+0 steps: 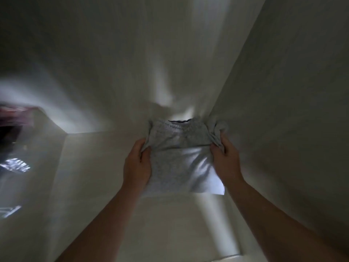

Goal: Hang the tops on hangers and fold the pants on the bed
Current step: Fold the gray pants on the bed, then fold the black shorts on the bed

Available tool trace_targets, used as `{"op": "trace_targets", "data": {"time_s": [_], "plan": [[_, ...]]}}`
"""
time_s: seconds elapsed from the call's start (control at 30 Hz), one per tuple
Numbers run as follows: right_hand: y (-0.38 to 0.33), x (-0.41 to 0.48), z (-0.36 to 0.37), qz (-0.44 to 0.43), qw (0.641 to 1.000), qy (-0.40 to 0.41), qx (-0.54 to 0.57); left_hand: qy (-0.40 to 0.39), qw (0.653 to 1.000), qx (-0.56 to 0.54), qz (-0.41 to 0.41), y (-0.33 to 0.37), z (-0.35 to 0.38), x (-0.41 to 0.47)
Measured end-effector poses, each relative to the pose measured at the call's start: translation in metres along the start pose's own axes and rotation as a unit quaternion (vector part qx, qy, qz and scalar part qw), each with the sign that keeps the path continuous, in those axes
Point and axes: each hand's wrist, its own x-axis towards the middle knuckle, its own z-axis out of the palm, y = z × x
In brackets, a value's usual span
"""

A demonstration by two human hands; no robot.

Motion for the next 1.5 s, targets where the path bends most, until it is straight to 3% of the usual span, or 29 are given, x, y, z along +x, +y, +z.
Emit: {"op": "trace_targets", "data": {"time_s": [0.1,0.2,0.27,0.33,0.43,0.53,0.67,0.87,1.07,1.23,1.4,1.5], "plan": [[0.014,0.035,0.009,-0.003,0.997,0.016,-0.078,-0.011,1.0,0.025,-0.005,-0.011,0.021,0.035],[0.03,0.052,0.019,0.023,0.984,0.013,-0.177,-0.053,0.994,0.056,-0.072,-0.027,0.039,0.05],[0.044,0.049,0.026,-0.03,0.966,0.0,-0.259,-0.045,0.986,0.128,-0.097,-0.038,0.049,0.044],[0.063,0.04,0.036,-0.098,0.928,-0.028,-0.358,-0.011,0.967,0.252,-0.014,-0.043,0.057,0.032],[0.092,0.039,0.05,-0.095,0.876,-0.058,-0.47,-0.03,0.942,0.303,0.145,-0.05,0.078,0.034],[0.123,0.053,0.056,-0.073,0.822,-0.099,-0.556,-0.131,0.906,0.373,0.15,-0.066,0.1,0.051],[0.161,0.063,0.061,-0.091,0.802,-0.088,-0.584,-0.133,0.896,0.403,0.135,-0.1,0.114,0.065],[0.171,0.071,0.065,-0.114,0.794,-0.043,-0.596,-0.116,0.897,0.408,0.129,-0.097,0.121,0.068],[0.15,0.072,0.056,-0.067,0.777,-0.141,-0.61,-0.185,0.874,0.439,0.096,-0.078,0.115,0.063],[0.141,0.024,0.033,-0.074,0.733,-0.184,-0.651,-0.199,0.871,0.445,0.05,-0.082,0.092,-0.012],[0.13,-0.063,0.02,-0.044,0.759,-0.198,-0.619,-0.236,0.87,0.432,0.019,-0.084,0.055,-0.108],[0.127,-0.106,0.007,0.019,0.74,-0.27,-0.616,-0.268,0.849,0.454,-0.024,-0.083,0.032,-0.153]]}}
